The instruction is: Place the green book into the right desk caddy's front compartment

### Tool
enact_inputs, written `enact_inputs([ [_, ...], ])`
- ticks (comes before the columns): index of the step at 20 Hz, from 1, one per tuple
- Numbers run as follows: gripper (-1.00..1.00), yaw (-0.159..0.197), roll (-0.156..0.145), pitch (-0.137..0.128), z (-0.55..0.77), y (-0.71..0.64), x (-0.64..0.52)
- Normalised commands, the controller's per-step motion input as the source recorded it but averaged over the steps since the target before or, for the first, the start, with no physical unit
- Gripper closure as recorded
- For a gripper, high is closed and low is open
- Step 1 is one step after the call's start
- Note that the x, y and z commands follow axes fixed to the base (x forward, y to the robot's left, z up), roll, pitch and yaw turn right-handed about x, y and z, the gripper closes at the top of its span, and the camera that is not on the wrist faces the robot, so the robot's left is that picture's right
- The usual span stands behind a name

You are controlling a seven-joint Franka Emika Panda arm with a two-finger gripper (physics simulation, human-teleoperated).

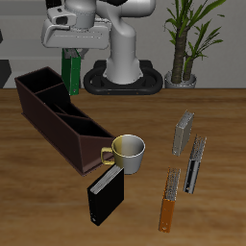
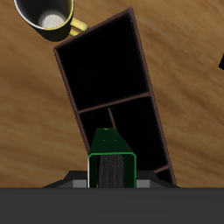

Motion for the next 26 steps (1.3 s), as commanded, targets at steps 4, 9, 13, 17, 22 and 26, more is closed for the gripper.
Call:
enact_inputs([
  [4,1.0,-0.007,0.01,0.012,-0.1,0.0,0.11],
  [9,1.0,-0.003,0.013,0.003,-0.06,0.03,0.08],
  [13,1.0,0.005,0.013,-0.004,-0.03,0.03,0.09],
  [17,1.0,0.013,0.028,0.006,-0.06,0.07,0.13],
  [22,1.0,0.0,0.028,0.012,-0.07,0.06,0.07],
  [26,1.0,0.011,0.045,0.026,-0.1,0.15,0.11],
])
